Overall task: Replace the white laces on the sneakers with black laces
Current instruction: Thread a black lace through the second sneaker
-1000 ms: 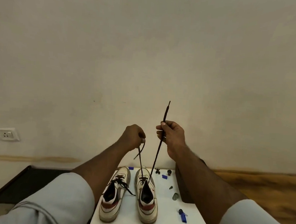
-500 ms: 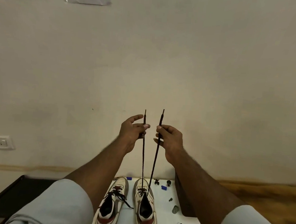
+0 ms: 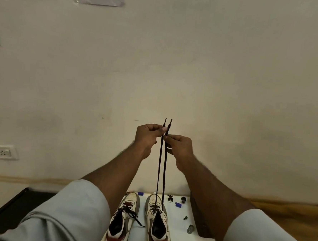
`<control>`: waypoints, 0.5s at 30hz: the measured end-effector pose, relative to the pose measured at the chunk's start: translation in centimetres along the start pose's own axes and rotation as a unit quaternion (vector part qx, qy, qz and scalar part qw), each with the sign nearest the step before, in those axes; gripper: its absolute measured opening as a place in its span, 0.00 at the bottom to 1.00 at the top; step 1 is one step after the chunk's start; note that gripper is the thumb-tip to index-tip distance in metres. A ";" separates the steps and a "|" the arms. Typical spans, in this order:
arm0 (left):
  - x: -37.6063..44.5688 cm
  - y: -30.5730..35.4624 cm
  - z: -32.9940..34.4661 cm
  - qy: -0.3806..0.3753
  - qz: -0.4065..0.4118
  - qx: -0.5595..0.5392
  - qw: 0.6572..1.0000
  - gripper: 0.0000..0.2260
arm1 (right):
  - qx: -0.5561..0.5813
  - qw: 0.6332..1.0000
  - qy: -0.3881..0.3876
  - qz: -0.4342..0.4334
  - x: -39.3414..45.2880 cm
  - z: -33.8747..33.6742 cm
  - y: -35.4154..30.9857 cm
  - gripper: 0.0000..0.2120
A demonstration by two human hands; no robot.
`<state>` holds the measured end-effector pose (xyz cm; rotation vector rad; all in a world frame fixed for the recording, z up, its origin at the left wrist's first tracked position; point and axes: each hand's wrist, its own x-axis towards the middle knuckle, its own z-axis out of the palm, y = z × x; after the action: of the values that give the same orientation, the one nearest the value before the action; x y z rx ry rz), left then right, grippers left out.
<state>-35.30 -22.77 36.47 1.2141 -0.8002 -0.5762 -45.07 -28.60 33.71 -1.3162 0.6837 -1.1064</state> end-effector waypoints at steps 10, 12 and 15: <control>0.0 0.8 0.1 -0.016 0.023 0.008 1.000 0.03 | -0.056 0.998 -0.012 -0.028 1.0 0.4 -0.1 0.05; 0.1 0.8 0.2 -0.012 0.024 0.007 1.000 0.03 | -0.059 0.998 -0.011 -0.034 1.1 0.4 -0.2 0.06; 0.1 0.7 0.4 -0.008 0.025 0.007 1.000 0.03 | -0.070 0.996 -0.014 -0.045 1.3 0.4 -0.3 0.08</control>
<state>-35.55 -22.87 37.21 1.2003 -0.8466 -0.5410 -44.34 -29.64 34.34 -1.4915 0.6970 -1.1279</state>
